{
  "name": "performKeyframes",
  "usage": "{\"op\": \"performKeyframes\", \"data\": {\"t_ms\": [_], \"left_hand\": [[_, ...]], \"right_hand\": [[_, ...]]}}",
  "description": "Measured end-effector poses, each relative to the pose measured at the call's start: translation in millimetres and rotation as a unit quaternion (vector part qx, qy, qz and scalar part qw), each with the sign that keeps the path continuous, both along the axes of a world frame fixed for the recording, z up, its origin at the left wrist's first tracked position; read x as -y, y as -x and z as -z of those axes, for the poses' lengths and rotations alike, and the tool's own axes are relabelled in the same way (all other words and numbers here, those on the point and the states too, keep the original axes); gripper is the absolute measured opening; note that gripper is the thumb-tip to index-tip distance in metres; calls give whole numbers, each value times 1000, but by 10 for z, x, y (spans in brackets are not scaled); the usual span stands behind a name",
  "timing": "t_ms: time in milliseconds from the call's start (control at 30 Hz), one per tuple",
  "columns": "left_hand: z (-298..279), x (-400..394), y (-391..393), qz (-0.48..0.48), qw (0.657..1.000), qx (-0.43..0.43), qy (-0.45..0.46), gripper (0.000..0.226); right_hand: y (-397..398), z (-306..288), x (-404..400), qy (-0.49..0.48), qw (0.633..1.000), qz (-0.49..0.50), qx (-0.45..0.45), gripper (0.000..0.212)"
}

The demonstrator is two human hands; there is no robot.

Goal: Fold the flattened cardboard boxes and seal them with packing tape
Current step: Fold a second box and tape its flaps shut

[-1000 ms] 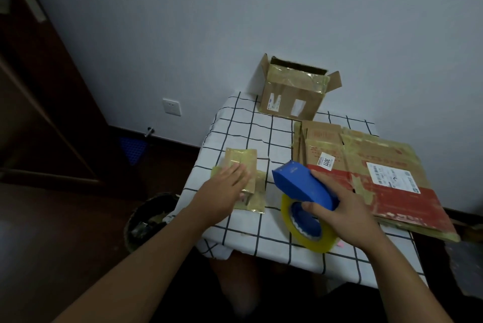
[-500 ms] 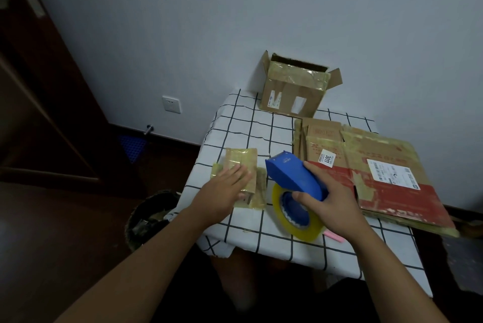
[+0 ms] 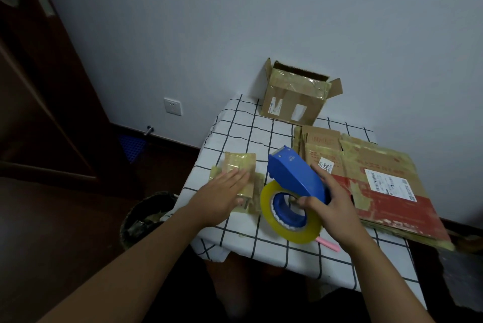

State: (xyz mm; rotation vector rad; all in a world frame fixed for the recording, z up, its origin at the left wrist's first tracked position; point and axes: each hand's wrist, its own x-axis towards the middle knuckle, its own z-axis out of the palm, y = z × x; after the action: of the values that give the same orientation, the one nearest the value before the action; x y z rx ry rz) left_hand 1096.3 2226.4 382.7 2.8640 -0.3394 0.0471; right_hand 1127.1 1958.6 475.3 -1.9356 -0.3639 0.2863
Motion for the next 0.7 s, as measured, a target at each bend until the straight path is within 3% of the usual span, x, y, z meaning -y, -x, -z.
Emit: {"op": "performKeyframes", "data": {"t_ms": [133, 300, 400, 600, 700], "left_hand": [[34, -3, -37, 2, 1000, -5, -25, 63], [-47, -23, -37, 0, 999, -5, 39, 66], [-157, 1, -155, -37, 997, 18, 72, 51], [-106, 129, -213, -89, 995, -18, 46, 66], [-131, 114, -195, -88, 996, 25, -4, 58]], "right_hand": [[27, -35, -27, -23, 1000, 7, 6, 58], [31, -67, -30, -11, 1000, -3, 9, 57], [33, -93, -45, -9, 1000, -6, 14, 56], [21, -129, -80, -15, 1000, -8, 11, 57], [-8, -121, -42, -18, 1000, -16, 12, 58]]}}
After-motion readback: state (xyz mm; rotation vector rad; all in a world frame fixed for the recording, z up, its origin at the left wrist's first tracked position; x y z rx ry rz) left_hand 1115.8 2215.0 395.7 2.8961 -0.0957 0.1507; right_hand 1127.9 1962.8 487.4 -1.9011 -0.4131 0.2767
